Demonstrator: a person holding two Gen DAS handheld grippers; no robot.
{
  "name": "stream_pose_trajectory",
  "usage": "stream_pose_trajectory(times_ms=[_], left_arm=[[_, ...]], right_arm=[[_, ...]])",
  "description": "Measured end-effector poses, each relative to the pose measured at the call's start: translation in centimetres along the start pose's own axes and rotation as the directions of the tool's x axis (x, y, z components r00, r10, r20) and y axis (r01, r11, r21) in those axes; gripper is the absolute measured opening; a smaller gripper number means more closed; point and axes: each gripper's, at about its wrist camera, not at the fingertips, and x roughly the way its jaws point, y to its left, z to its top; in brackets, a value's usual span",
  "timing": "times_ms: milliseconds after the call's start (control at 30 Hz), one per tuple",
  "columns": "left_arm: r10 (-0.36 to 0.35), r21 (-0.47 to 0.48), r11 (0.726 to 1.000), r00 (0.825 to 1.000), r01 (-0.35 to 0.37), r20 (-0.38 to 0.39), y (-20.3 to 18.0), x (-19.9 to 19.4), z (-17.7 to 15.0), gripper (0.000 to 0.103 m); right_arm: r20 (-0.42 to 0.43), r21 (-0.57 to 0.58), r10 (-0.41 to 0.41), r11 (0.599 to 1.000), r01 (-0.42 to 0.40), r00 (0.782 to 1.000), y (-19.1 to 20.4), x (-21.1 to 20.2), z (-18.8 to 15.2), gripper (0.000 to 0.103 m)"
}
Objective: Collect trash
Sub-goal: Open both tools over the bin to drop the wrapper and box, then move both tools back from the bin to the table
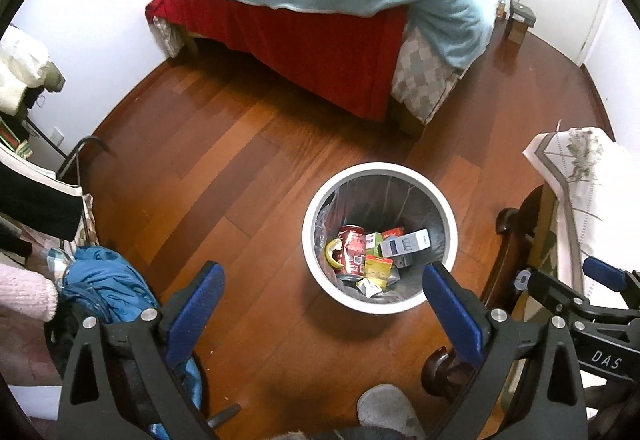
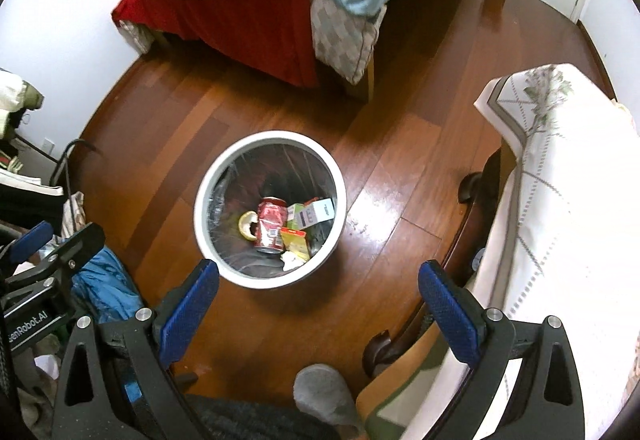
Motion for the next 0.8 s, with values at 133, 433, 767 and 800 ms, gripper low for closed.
stream_pose_trajectory(times_ms=[133,433,767,800], left_arm=[[-0.011,-0.001,1.000,0.999,0.011,0.036,0.1,-3.6,-0.6,0.101],[-0.013,0.016,1.000,0.993,0.011,0.117,-1.1,-11.1,-2.4,0.101],[-0.067,0.118,0.992,0.989,0.052,0.131,-11.1,-13.8,-4.1,0.101],[-0.076,0.130,0.990,0.990,0.060,0.119,-12.3,-13.4,-4.2,0.101]], right_arm=[[0.044,0.009,0.025,1.000,-0.025,0.999,0.1,-4.0,-1.2,0.101],[0.153,0.064,0.113,0.990,-0.124,0.982,-1.5,-12.4,-4.3,0.101],[0.224,0.250,0.119,0.952,-0.176,0.967,-12.8,-19.0,-9.3,0.101],[0.221,0.274,0.096,0.949,-0.156,0.971,-14.7,-19.5,-9.8,0.101]])
